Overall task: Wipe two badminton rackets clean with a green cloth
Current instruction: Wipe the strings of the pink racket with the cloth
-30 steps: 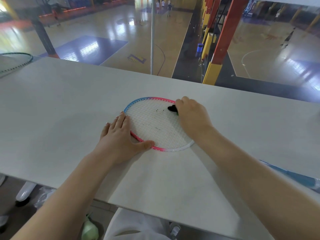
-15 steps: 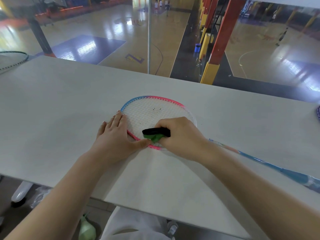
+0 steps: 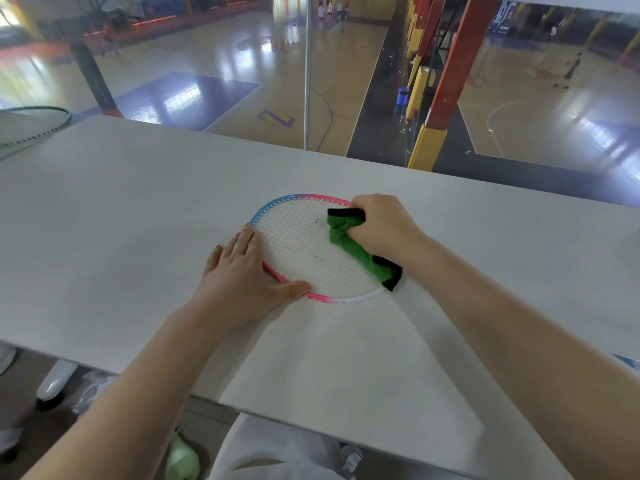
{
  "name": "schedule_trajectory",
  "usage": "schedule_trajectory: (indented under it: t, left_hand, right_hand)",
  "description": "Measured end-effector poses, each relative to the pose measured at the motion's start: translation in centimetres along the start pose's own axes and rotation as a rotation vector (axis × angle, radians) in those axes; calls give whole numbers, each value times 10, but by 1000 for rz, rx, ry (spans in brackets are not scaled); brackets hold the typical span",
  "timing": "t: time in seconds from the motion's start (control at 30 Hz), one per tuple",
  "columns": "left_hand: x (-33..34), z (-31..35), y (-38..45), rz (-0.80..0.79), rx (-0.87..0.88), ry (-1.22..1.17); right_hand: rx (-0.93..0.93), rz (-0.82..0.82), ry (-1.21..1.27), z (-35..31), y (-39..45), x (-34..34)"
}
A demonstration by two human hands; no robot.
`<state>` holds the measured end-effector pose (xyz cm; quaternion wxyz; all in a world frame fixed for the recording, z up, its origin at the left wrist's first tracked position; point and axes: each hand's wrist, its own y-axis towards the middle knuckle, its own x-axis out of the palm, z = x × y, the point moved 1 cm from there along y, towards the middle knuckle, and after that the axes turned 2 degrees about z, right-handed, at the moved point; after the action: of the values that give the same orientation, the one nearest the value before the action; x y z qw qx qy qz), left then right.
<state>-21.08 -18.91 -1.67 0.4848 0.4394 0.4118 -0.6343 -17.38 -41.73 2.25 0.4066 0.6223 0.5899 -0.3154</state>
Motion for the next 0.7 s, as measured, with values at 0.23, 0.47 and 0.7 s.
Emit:
schedule_trajectory:
  t: [0.23,0.47,0.7]
  left_hand:
    - [-1,0,-1,20,-1,-7]
    - [1,0,-2,37,-1,-9]
    - [4,0,-2,74,6,-39]
  right_hand:
    - [-122,173,-530,7,17,-4]
    - [-239,105,-520,-5,-9,23]
    - [-238,18,-277,-20,-35,25]
